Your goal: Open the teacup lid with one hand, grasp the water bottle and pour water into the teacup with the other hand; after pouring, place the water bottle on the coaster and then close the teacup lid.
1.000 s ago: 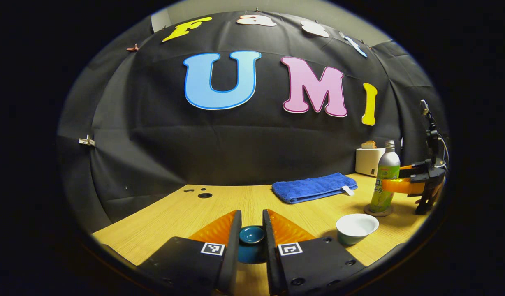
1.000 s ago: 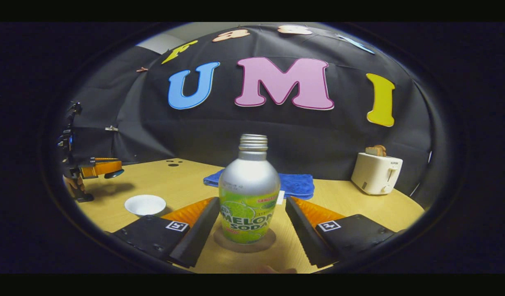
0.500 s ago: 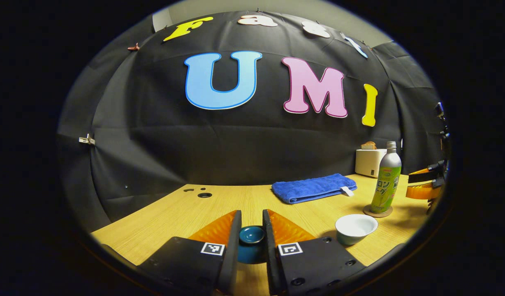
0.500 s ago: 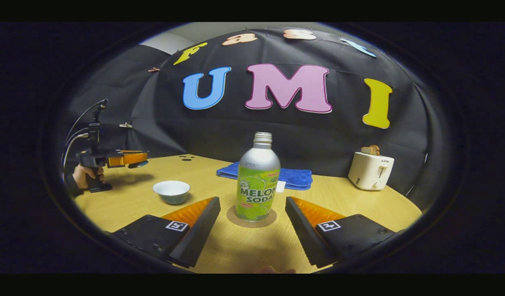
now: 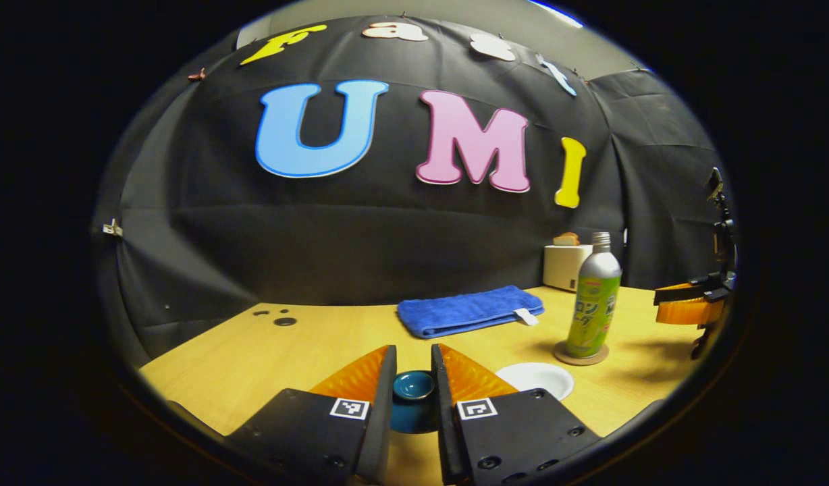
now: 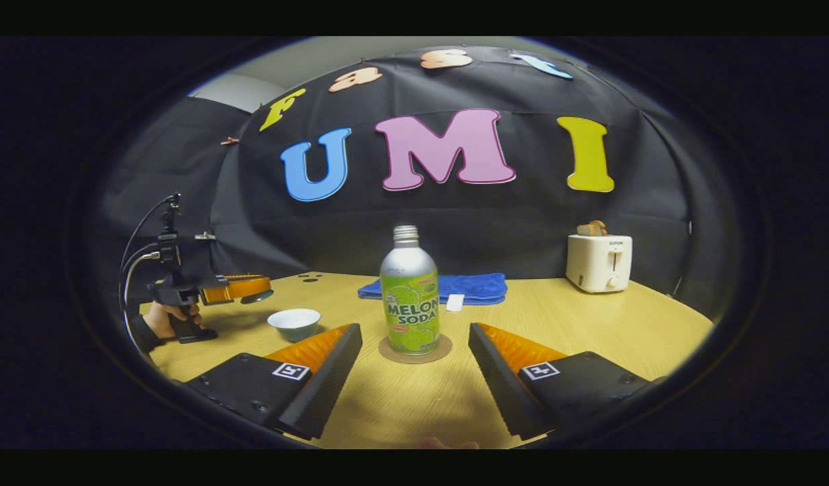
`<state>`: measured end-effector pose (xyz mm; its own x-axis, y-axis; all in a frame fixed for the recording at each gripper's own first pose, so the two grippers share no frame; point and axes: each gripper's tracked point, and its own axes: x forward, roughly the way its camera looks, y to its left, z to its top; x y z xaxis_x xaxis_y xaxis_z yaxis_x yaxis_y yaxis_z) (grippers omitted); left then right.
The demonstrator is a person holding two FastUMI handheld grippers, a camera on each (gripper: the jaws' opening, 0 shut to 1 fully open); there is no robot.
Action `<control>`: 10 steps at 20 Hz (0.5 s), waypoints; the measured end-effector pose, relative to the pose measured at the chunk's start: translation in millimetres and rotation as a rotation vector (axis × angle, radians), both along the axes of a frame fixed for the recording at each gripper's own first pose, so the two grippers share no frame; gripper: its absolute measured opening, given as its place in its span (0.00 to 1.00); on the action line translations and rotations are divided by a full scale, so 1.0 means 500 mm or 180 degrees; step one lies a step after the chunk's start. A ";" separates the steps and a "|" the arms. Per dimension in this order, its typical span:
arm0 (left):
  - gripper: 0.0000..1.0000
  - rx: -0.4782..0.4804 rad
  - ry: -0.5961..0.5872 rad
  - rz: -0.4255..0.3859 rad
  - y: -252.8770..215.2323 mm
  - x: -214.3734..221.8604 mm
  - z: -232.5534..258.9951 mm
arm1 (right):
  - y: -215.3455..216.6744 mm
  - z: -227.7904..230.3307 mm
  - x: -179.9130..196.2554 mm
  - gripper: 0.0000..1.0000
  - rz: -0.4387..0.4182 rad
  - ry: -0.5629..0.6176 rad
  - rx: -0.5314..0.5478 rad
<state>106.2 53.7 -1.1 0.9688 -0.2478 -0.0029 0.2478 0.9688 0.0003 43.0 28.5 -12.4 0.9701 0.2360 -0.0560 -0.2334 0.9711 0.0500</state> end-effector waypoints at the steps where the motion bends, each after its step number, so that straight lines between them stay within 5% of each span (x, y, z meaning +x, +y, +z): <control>1: 0.33 0.0004 0.0007 -0.0080 -0.024 0.001 0.001 | -0.008 0.001 0.000 0.98 -0.0040 -0.0013 0.0013; 10: 0.34 0.0220 0.0147 -0.0468 -0.153 -0.003 -0.010 | 0.001 0.005 -0.006 0.98 -0.0022 -0.0135 -0.0104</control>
<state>104.8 -22.8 -6.3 0.9206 -0.3845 -0.0683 0.3881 0.9202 0.0509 39.9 28.8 -9.8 0.9734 0.2280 -0.0222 -0.2279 0.9737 0.0085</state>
